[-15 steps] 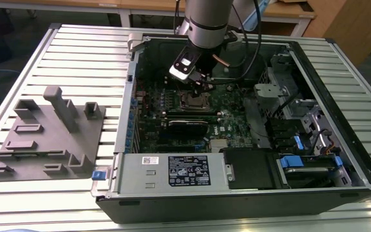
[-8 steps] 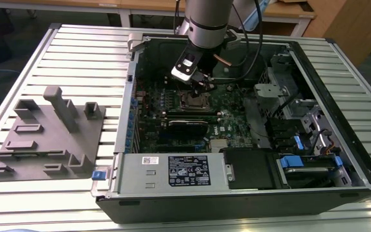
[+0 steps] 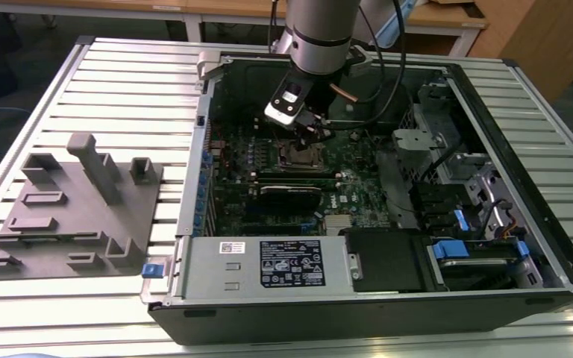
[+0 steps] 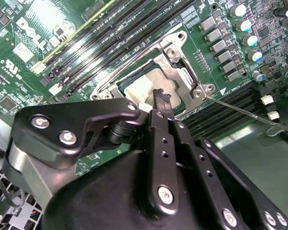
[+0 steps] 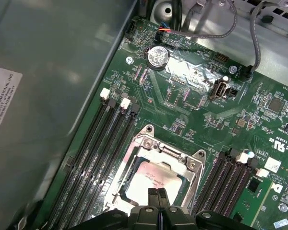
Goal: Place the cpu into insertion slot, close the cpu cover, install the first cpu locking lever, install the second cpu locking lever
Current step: 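Close the cpu cover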
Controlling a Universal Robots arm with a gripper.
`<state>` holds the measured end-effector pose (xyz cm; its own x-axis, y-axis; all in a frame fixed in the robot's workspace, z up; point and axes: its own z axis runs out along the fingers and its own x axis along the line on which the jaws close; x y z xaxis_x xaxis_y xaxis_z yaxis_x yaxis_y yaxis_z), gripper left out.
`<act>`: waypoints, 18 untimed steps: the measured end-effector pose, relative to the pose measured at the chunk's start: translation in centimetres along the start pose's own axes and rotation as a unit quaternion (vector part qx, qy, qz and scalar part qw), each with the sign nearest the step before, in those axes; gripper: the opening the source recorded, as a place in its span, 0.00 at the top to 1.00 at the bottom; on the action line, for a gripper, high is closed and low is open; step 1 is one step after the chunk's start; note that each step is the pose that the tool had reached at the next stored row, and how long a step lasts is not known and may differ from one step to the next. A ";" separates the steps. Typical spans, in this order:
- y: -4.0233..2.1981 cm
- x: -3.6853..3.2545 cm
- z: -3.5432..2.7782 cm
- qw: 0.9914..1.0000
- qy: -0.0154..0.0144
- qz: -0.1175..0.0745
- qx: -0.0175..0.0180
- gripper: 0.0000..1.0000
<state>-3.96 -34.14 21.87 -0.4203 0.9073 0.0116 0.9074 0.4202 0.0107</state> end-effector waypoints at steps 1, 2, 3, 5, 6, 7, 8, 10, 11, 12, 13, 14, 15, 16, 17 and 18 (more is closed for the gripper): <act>0.00 0.00 0.00 1.000 0.000 0.000 0.000 0.89; 0.00 0.00 0.00 1.000 0.000 0.000 0.000 0.89; 0.00 0.00 0.00 1.000 0.000 -0.003 0.000 0.89; 0.00 0.00 0.00 1.000 0.000 -0.018 0.000 0.89; 0.00 0.00 0.01 1.000 0.000 -0.027 0.000 0.89; 0.00 0.00 0.02 0.999 0.000 -0.036 0.000 0.89; 0.00 0.00 0.02 0.999 0.000 -0.045 0.001 0.89; 0.00 0.00 0.03 0.998 0.001 -0.063 0.001 0.89; 0.00 0.00 0.04 0.997 0.001 -0.072 0.001 0.89; 0.00 0.00 0.04 0.997 0.001 -0.082 0.001 0.89; 0.00 0.00 0.05 0.996 0.001 -0.091 0.001 0.89; 0.00 0.00 0.05 0.995 0.001 -0.100 0.001 0.89; 0.00 0.00 0.06 0.994 0.001 -0.109 0.001 0.89; 0.00 0.00 0.07 0.993 0.001 -0.118 0.001 0.89; 0.00 0.00 0.07 0.992 0.001 -0.127 0.001 0.89; 0.00 0.00 0.08 0.991 0.001 -0.136 0.002 0.89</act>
<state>-3.96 -34.15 21.79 -0.6488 0.7608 0.0116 0.7609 0.6488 0.0107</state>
